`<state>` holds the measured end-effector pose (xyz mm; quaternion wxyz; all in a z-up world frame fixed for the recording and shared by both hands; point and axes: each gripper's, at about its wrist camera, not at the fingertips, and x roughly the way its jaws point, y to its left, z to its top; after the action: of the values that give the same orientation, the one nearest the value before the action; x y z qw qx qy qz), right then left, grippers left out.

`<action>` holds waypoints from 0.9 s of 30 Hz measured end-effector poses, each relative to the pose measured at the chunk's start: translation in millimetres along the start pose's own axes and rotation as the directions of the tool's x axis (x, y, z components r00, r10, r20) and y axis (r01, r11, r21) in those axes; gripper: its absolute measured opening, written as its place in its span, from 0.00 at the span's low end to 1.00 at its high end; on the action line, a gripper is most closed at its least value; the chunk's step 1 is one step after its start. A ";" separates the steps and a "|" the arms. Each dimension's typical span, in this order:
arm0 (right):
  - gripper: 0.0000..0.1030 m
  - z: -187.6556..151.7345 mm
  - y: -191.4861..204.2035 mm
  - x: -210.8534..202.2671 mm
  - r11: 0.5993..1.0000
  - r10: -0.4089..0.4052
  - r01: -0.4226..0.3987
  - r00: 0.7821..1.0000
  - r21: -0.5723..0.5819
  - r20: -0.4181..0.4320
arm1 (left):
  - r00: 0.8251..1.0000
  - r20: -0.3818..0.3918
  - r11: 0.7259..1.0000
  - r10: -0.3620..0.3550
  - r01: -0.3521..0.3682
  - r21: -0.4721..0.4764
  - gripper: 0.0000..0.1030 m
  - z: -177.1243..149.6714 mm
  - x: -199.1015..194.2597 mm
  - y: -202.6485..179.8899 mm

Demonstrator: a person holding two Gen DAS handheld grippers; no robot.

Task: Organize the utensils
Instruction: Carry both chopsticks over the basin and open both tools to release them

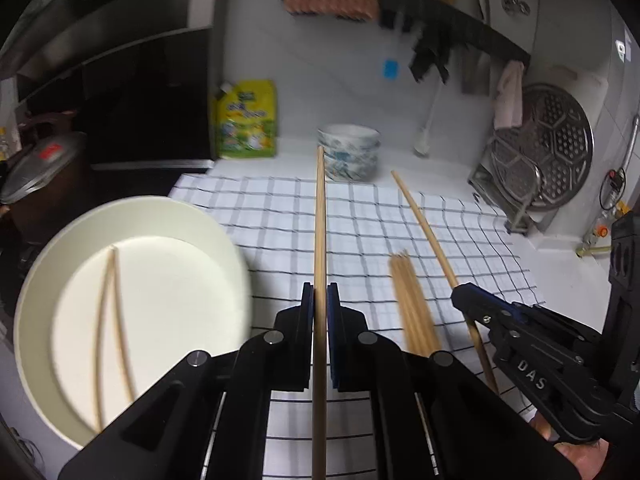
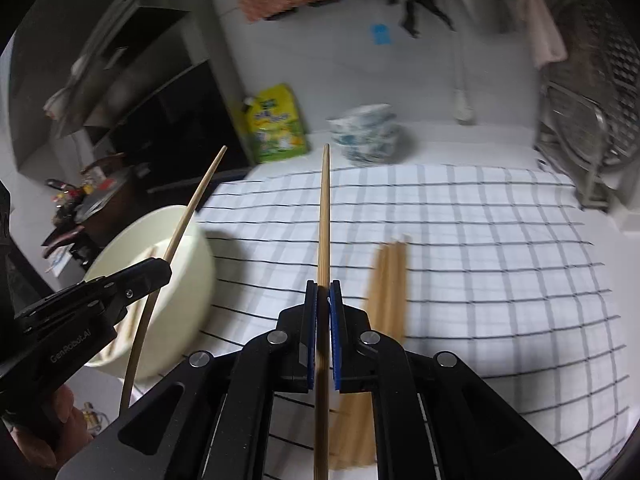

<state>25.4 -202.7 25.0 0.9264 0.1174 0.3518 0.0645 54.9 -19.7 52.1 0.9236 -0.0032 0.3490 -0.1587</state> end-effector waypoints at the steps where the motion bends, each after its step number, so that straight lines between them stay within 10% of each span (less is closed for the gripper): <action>1: 0.06 3.2 12.7 4.6 1.000 0.023 -0.023 1.000 -0.013 0.000 | 1.000 0.013 1.000 0.023 -0.023 -0.004 0.07 1.7 -6.6 10.4; 12: 0.06 21.6 138.6 73.1 0.967 0.192 -0.206 0.976 -0.149 -0.101 | 0.965 -0.008 0.958 0.263 -0.263 -0.113 0.07 -2.7 -13.0 138.2; 27: 0.06 13.4 194.8 142.2 0.952 0.195 -0.247 0.944 -0.180 -0.266 | 0.950 -0.138 0.943 0.281 -0.300 -0.146 0.07 -22.3 33.0 188.6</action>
<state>133.0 11.5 -4.7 0.8698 0.0486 0.4393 0.2193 118.7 152.0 -8.0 0.9116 -0.0190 0.4105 0.0088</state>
